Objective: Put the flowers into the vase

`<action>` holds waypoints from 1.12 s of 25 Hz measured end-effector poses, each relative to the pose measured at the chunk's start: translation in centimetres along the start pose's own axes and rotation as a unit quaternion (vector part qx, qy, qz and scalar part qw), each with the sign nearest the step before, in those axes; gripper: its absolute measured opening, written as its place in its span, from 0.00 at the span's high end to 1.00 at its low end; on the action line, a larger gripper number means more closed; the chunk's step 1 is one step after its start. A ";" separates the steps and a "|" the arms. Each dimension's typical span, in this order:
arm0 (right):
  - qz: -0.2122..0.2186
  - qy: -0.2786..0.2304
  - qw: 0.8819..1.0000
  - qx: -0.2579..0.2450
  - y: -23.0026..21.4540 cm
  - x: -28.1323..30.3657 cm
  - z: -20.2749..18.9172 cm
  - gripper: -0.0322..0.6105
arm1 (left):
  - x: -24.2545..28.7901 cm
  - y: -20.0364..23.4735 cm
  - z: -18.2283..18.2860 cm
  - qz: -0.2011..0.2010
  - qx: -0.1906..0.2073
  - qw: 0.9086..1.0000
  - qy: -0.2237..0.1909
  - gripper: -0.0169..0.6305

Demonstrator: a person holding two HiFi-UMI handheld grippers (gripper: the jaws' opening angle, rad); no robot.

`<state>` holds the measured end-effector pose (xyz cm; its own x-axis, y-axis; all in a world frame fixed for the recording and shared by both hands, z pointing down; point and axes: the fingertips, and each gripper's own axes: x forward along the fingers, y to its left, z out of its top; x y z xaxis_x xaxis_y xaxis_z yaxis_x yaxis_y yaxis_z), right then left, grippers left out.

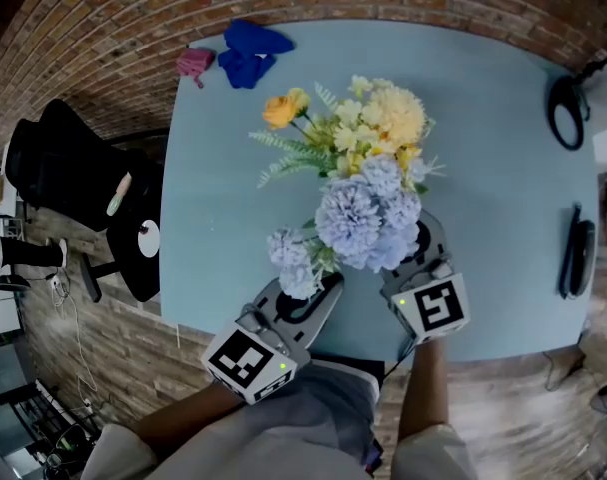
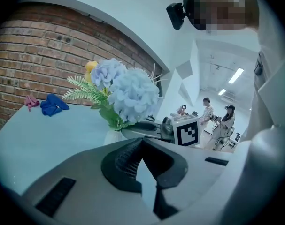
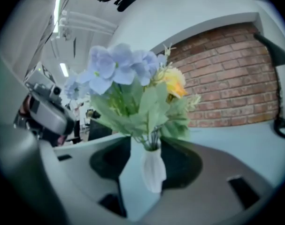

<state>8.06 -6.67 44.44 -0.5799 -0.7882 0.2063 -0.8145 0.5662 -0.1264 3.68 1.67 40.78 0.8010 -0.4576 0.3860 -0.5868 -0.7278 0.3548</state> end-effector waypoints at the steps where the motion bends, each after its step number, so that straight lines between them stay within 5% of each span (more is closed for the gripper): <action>1: 0.002 0.003 1.000 0.000 0.1 0.0 -0.1 0.64 | 0.0 -0.1 -0.1 -0.002 0.000 1.000 0.001 0.95; 18: -0.042 0.017 0.999 0.008 2.0 -4.0 0.0 0.60 | -1.7 -0.6 -0.1 -0.020 0.006 0.999 -0.024 0.95; 28: -0.071 0.019 0.997 0.010 3.8 -7.2 1.2 0.79 | -3.3 -0.8 0.6 -0.032 0.014 0.998 -0.050 0.95</action>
<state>9.12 0.91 41.34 -0.4585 -0.8501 0.2591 -0.8885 0.4446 -0.1135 1.58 3.41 38.77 0.8458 -0.4563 0.2765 -0.5309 -0.7712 0.3513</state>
